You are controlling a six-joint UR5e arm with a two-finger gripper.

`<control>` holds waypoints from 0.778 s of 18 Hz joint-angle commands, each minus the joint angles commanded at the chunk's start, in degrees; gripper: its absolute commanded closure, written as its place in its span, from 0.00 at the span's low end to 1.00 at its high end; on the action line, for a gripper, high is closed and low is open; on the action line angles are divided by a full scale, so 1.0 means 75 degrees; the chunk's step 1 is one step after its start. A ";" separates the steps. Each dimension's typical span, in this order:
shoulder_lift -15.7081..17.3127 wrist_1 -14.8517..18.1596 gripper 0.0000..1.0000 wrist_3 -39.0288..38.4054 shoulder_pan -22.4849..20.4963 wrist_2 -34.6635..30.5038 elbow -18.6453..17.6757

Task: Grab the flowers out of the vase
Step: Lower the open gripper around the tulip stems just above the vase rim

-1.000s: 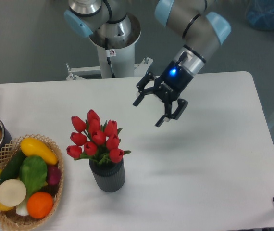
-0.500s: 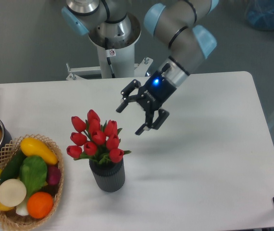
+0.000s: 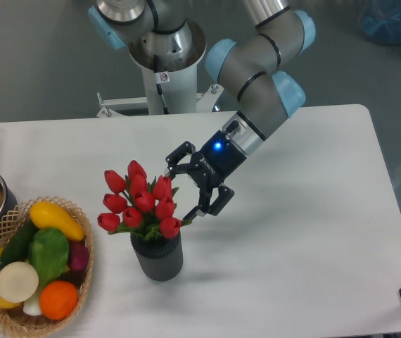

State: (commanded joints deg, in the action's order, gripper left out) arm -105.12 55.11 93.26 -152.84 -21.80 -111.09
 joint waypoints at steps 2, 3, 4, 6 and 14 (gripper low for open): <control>0.0000 0.0000 0.00 -0.0187 0.0012 0.0047 -0.0012; 0.0000 0.0000 0.00 -0.0397 0.0023 0.0070 -0.0012; -0.0011 0.0000 0.00 -0.0527 0.0023 0.0070 -0.0012; -0.0070 0.0000 0.00 -0.0587 0.0035 0.0082 0.0000; -0.0445 -0.0468 0.00 -0.0693 0.0187 0.0270 0.0117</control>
State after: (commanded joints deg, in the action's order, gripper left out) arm -108.45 51.60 88.07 -151.44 -19.78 -110.22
